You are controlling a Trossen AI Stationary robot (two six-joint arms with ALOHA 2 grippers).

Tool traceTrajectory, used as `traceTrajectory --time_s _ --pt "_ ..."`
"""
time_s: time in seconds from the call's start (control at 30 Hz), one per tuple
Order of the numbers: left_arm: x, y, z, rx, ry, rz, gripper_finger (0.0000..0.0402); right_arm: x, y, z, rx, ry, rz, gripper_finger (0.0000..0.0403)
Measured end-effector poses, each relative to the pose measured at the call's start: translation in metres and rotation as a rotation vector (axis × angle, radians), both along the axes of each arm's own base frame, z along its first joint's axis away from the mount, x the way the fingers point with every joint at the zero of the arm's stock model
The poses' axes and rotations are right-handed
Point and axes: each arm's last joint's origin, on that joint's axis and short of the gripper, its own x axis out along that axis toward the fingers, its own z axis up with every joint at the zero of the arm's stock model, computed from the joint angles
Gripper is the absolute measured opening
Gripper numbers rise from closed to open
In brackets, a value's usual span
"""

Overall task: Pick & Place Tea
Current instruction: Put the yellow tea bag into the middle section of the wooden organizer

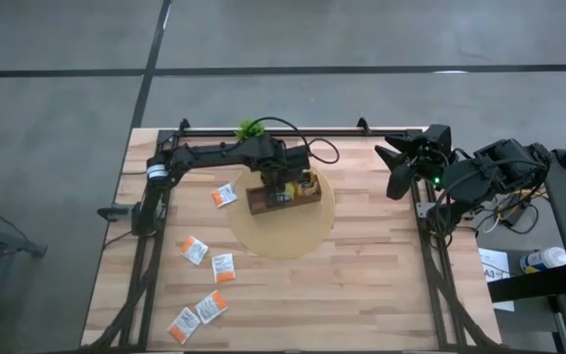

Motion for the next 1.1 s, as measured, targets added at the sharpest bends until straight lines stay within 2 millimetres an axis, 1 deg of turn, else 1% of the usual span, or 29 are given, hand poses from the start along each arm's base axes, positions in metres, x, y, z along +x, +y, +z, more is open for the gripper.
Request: traceTrajectory --time_s 0.07,0.1,0.2,0.4,0.57,0.67,0.83,1.0,1.1 --pt "-0.002 -0.002 0.000 -0.078 0.004 -0.011 0.0022 0.000 0.000 0.000 0.000 0.001 0.001 0.0178" --pt "-0.002 -0.002 0.000 -0.118 -0.004 -0.018 0.0012 0.000 0.000 0.000 0.000 0.001 0.001 0.0178" --pt "0.000 -0.002 0.000 -0.203 -0.039 -0.047 0.0003 0.000 0.000 0.000 0.000 0.001 0.001 0.0178" --pt "0.007 0.010 -0.007 -0.205 -0.128 -0.035 0.0001 0.000 0.000 0.000 0.005 0.002 0.009 0.0178" --pt "0.006 0.018 -0.024 -0.277 -0.141 -0.004 0.0000 0.000 0.000 0.000 0.006 0.002 0.009 0.0178" --pt "0.004 0.019 -0.037 -0.296 -0.121 0.005 0.0000 0.000 0.000 0.000 0.006 0.002 0.009 0.0178" --pt "0.004 0.018 -0.052 -0.309 -0.135 0.023 0.0000 0.000 0.000 0.000 0.005 0.002 0.008 0.0178" --pt "0.007 0.019 -0.058 -0.309 -0.165 0.050 0.0000 0.000 0.000 0.000 0.004 0.002 0.008 0.0178" --pt "0.007 0.020 -0.061 -0.275 -0.163 0.069 0.0000 0.000 0.000 0.000 0.004 0.001 0.006 0.0178"
